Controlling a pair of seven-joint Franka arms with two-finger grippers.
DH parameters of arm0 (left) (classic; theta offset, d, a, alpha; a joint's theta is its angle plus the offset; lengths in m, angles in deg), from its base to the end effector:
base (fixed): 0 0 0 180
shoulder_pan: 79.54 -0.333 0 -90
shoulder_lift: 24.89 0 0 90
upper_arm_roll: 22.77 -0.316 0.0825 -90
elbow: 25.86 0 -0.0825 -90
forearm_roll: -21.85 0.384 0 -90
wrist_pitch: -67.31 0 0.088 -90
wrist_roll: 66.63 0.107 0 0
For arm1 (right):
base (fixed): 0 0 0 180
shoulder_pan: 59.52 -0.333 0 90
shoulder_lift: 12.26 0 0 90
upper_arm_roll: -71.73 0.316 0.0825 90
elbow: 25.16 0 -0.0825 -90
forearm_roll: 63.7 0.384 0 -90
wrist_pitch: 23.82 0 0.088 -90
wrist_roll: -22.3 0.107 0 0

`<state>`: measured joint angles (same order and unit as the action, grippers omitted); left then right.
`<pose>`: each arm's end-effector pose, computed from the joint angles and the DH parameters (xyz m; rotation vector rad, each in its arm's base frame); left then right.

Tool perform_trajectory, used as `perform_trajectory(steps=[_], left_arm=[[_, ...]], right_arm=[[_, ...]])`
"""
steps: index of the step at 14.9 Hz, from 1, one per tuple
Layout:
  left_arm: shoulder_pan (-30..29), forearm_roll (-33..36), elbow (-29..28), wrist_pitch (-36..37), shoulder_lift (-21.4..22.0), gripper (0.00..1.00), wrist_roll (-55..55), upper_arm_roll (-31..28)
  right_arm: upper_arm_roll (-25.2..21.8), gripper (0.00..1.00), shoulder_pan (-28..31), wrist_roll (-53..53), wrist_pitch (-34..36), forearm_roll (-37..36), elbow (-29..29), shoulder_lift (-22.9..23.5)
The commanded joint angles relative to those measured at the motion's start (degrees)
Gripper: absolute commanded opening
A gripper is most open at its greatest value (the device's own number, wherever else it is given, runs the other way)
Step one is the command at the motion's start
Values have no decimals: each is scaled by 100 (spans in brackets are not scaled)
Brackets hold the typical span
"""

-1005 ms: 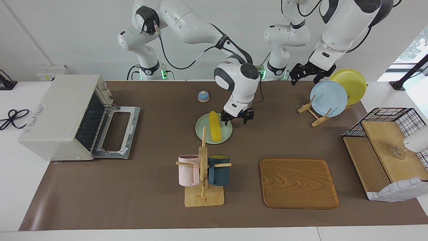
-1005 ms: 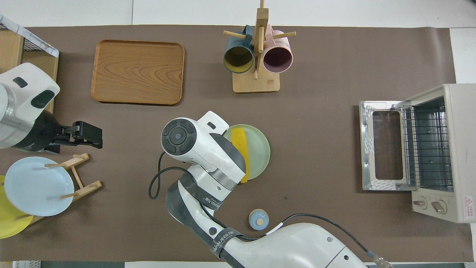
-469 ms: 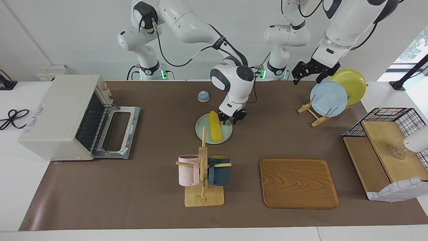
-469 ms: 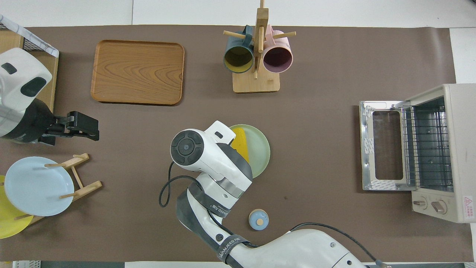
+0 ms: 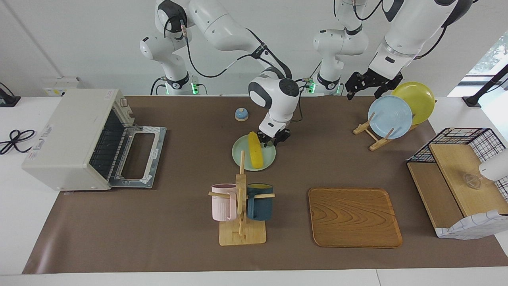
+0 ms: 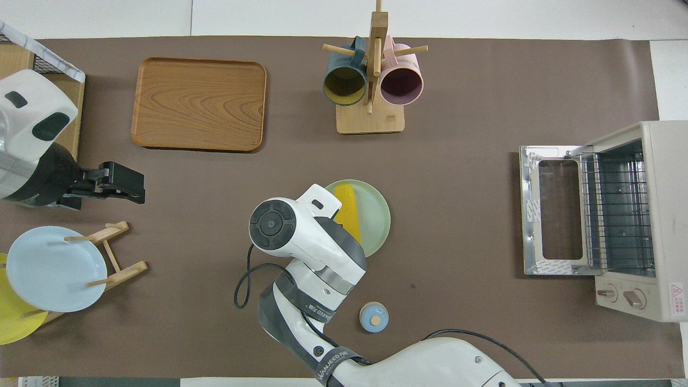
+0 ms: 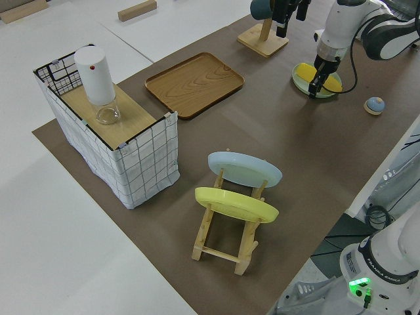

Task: Put corn in oven
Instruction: 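Grasp the green plate rim with the right gripper while the left gripper retracts, then lift the plate with the right gripper and slide it into the oven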

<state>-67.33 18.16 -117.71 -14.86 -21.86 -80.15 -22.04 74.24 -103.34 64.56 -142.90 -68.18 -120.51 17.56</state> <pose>0.5079 -0.1247 0.6271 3.1000 0.0079 -0.1979 0.4652 0.4771 0.2970 3.0311 0.1639 -0.0678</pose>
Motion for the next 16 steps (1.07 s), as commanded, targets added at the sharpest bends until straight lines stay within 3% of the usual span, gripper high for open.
perform_trajectory(steps=[1,4,5,7,9,13,16], left_arm=[[-78,53,88,79,-13,100,78,59],[-78,53,88,79,-13,100,78,59],[-78,53,88,79,-13,100,78,68],[-148,44,88,79,-13,100,87,68],[-157,44,71,79,5,100,87,68],[-148,44,62,61,14,100,69,59],[-157,44,62,61,22,100,78,24]], right_arm=[[-4,0,-13,-42,-72,-89,-213,-195],[-4,0,-13,-42,-55,-237,-160,-195],[-4,0,-22,-51,102,-612,-108,-195],[-4,0,4,-86,873,-1264,198,-195],[-57,0,136,-392,1429,-1310,349,-361],[-57,0,1257,-1989,2229,-1319,201,-1107],[-48,0,2085,-2739,2485,-1310,-281,-1793]])
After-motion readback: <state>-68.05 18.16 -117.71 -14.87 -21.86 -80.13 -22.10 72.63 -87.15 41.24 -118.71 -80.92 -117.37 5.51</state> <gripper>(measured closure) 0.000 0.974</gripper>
